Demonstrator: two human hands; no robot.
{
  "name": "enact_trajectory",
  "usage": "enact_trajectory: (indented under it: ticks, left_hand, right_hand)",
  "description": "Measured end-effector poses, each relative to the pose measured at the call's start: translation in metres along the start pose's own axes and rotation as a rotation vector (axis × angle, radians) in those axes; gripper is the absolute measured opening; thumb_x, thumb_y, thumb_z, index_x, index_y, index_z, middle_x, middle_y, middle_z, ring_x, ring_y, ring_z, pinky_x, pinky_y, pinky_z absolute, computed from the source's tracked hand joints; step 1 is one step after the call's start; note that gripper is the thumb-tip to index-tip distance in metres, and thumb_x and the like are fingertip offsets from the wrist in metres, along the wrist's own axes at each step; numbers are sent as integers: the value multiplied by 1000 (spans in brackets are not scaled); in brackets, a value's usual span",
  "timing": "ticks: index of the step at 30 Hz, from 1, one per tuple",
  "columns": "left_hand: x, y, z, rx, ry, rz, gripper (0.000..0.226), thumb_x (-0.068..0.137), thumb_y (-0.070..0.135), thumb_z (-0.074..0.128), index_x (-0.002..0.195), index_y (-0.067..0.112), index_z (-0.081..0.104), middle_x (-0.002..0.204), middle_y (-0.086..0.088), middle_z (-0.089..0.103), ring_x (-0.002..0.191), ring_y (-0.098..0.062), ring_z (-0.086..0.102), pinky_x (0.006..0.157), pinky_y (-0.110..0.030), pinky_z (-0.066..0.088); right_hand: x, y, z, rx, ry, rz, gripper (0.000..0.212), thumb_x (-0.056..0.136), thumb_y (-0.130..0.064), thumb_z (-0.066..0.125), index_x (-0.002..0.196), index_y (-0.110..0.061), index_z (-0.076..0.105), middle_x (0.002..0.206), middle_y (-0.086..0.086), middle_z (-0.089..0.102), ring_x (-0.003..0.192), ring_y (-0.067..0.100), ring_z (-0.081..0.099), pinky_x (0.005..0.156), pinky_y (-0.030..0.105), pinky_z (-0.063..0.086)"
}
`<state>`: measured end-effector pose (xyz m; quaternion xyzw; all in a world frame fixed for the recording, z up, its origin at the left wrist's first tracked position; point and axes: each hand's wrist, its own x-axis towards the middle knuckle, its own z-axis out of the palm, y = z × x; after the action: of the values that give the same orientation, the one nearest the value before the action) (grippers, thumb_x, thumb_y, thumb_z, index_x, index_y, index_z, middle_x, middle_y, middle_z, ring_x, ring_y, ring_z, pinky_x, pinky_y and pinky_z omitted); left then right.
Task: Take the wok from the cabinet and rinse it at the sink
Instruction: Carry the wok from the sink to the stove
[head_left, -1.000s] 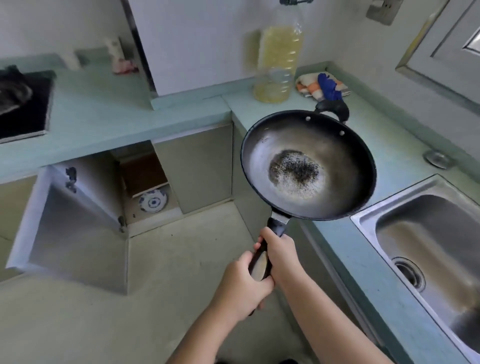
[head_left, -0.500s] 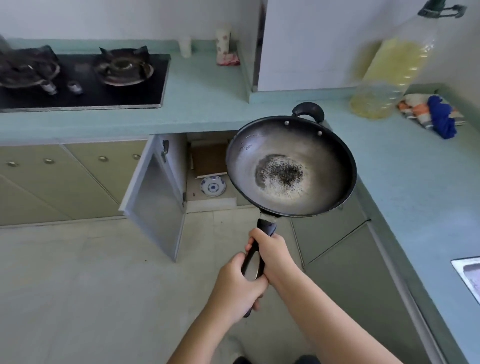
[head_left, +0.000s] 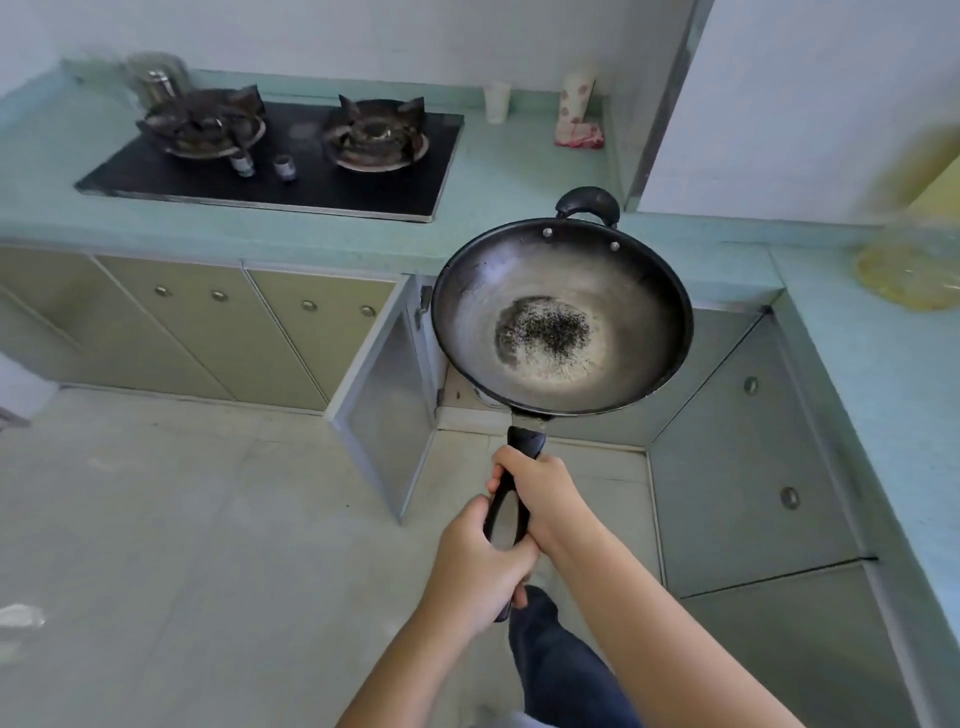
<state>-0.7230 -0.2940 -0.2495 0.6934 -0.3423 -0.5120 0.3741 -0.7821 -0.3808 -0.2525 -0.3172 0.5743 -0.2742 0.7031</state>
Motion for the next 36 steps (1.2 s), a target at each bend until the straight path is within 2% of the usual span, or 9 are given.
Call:
enact_trajectory:
  ticks: [3,8,12,15,20,26,32,36]
  left_hand:
    - [35,19,0,-12,22,-11,17,74,12,58,77,29,54,38,7,53,31,-14,49,32,-14,31]
    - [110,66,8,22,71,-8,10,75,12,56,77,21,53,37,8,52,31,-14,50,32,-13,30]
    - [164,101,17,12,96,11,10,75,11,56,85,14,56,38,7,53,31,-14,50,35,-15,33]
    - [198,118,28,-26,110,0,10,75,11,56,83,16,56,38,5,53,31,-14,50,34,-16,33]
    - [243,137,36,-65,116,-9,12,75,14,58,85,21,57,45,4,54,32,-14,52,32,-17,33]
    - [290,152,26,-82,108,18,14,78,13,58,86,24,56,39,6,54,31,-13,50,33,-19,35]
    - [339,164,13,-78,87,28,17,79,13,58,94,21,55,39,6,55,31,-11,51,33,-19,36]
    - [370,171,9,-88,80,12,11,78,14,59,87,19,55,42,4,54,31,-12,51,32,-19,35]
  right_hand:
    - [35,-25,3,-31,-39,-12,35,75,-2,50,40,-10,51,42,5,53,39,17,46,44,22,41]
    - [101,-86,0,-42,-98,-35,30,76,-1,48,47,-7,50,31,-3,52,30,10,45,37,14,39]
    - [149,-132,-5,-65,-123,-40,27,77,-3,50,50,-8,52,35,-4,55,45,17,49,51,25,43]
    - [180,-157,-10,-99,-121,-61,32,75,-2,50,43,-9,53,39,1,56,49,21,47,58,29,42]
    - [218,-188,-12,-147,-138,-74,30,70,1,48,41,-5,48,51,10,54,50,23,46,53,26,41]
    - [261,-214,1,-143,-153,-64,32,74,-1,49,43,-8,51,52,9,56,56,25,50,65,33,44]
    - [301,-238,15,-179,-113,-42,30,74,-2,50,44,-8,52,38,-1,57,48,18,50,56,27,46]
    - [326,-253,20,-206,-91,-36,28,75,-4,51,48,-7,53,44,1,57,45,13,50,52,24,45]
